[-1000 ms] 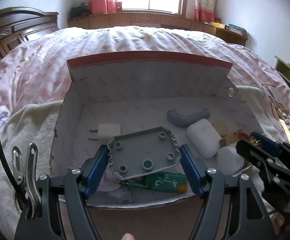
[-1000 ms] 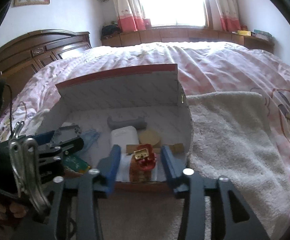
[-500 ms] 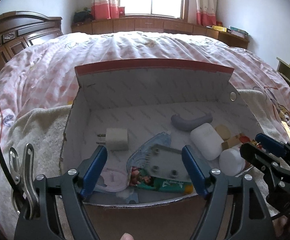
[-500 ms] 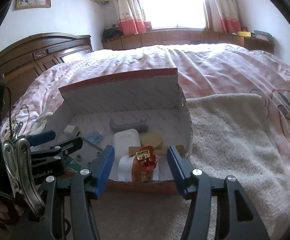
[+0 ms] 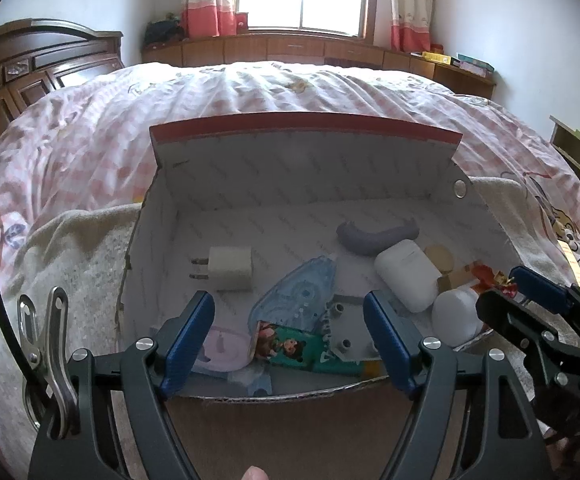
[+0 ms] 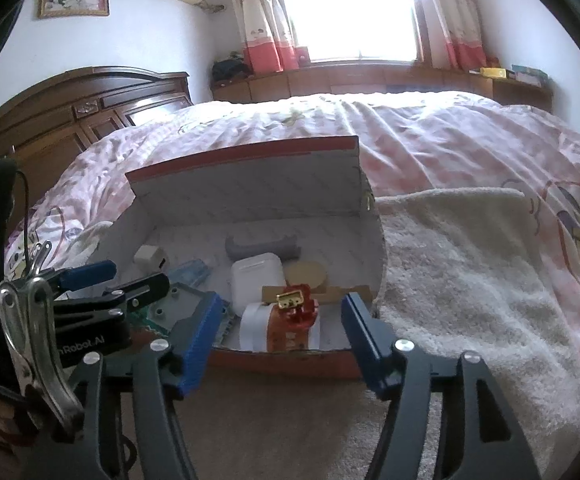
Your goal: Organize rigid objects
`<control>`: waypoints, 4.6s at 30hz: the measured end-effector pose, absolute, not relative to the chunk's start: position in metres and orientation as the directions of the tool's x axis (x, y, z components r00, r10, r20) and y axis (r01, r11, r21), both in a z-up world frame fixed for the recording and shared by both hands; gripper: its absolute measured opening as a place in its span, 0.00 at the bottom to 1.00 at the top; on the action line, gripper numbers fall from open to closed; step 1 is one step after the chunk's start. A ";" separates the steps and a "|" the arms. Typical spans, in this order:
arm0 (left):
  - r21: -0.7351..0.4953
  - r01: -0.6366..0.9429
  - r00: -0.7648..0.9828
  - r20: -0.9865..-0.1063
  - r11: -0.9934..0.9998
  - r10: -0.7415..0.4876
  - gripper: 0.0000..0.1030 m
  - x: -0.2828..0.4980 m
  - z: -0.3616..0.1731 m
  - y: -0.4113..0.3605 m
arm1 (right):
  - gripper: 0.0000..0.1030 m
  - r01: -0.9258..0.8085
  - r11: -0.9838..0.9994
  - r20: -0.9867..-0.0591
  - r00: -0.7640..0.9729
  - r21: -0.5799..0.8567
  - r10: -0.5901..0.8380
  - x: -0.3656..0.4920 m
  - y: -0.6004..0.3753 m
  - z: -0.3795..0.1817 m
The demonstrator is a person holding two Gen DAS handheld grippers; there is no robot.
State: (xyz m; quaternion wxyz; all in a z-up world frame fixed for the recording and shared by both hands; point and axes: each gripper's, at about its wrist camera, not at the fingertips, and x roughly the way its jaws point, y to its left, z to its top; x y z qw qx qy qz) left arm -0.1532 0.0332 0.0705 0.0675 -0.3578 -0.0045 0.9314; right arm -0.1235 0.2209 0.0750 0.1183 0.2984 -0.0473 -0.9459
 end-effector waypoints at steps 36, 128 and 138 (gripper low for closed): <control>-0.087 -0.128 -0.740 -0.654 -0.988 0.153 0.76 -0.135 0.074 0.030 | 0.24 0.203 -0.965 -0.569 -0.780 0.164 -0.261 -0.134 0.224 0.074; -0.066 -0.045 -0.638 -0.766 -0.997 0.080 0.76 -0.065 0.021 0.036 | 0.63 0.078 -0.986 -0.696 -0.701 0.145 -0.158 -0.055 0.205 0.021; -0.064 -0.046 -0.638 -0.766 -0.997 0.079 0.76 -0.065 0.021 0.036 | 0.64 0.078 -0.986 -0.696 -0.701 0.145 -0.158 -0.055 0.205 0.020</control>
